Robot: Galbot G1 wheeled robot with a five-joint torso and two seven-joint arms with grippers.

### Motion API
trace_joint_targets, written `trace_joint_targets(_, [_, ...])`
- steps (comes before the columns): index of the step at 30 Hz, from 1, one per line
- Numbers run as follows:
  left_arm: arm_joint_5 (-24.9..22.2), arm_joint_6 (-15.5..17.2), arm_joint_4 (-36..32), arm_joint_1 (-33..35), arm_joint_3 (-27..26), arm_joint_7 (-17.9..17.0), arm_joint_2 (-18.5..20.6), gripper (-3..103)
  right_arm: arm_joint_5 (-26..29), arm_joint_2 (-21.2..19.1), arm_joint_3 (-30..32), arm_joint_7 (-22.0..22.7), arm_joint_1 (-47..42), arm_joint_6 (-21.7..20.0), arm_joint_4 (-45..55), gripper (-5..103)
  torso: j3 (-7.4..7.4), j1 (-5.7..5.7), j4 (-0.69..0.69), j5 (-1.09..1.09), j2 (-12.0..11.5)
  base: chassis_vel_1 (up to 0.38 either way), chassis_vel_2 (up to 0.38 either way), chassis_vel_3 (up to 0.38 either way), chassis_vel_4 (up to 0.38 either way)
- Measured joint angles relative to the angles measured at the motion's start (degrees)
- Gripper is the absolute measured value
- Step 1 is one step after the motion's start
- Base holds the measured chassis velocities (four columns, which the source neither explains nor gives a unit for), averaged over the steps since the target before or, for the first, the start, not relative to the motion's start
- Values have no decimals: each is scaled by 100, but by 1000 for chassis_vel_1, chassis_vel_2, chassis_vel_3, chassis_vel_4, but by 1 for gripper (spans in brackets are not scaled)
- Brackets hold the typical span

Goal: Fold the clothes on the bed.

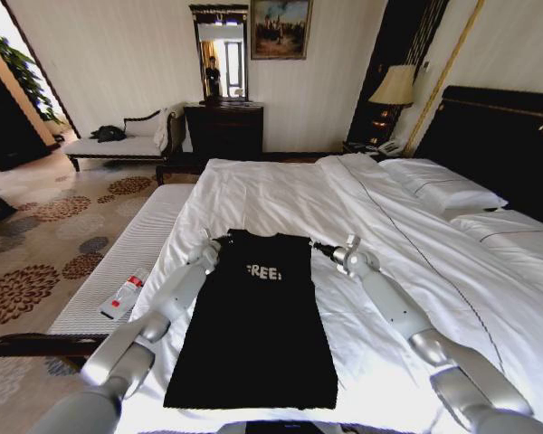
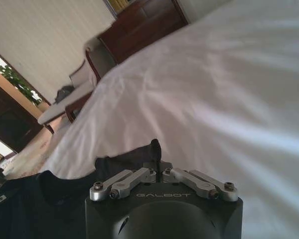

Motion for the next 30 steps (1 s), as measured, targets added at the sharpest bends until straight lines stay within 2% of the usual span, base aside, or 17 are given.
trace_joint_targets(1, [-36, 0, 27, -90, 11, 0, 1, 1, 14, 14, -71, 0, 159, 35, -77, 1, 0, 0, -1, 1, 0, 0, 0, 0, 0])
trace_joint_targets(2, [-161, 12, 205, -436, 141, 42, 12, 1, 37, 115, -344, -4, 704, 131, -422, 1, 0, 1, -2, 1, 0, 0, 0, 0, 0])
trace_joint_targets(9, [-201, 22, 637, -917, 263, 134, -187, 1, -23, 467, -725, -137, 1297, 271, -1082, 1, 0, 1, 0, 0, 0, 0, 0, 0, 0])
trace_joint_targets(14, [-19, 24, 1032, -1169, 246, 275, -377, 1, -156, 693, -827, -174, 1469, 391, -1358, 1, 0, 1, -5, 1, 0, 0, 0, 0, 0])
trace_joint_targets(18, [192, 24, 1420, -1340, 137, 373, -552, 1, -200, 842, -812, -203, 1566, 440, -1557, 1, 1, 1, -1, 1, -1, 0, 0, 0, 0])
trace_joint_targets(26, [461, -2, 1843, -1489, 62, 499, -820, 1, -278, 920, -771, -347, 1601, 592, -1715, 1, 1, 0, -3, 3, 0, 0, 0, 0, 0])
trace_joint_targets(30, [499, -21, 1802, -1426, -31, 483, -861, 1, -313, 886, -705, -365, 1527, 614, -1643, 1, 0, 1, -2, 1, 0, 0, 0, 0, 0])
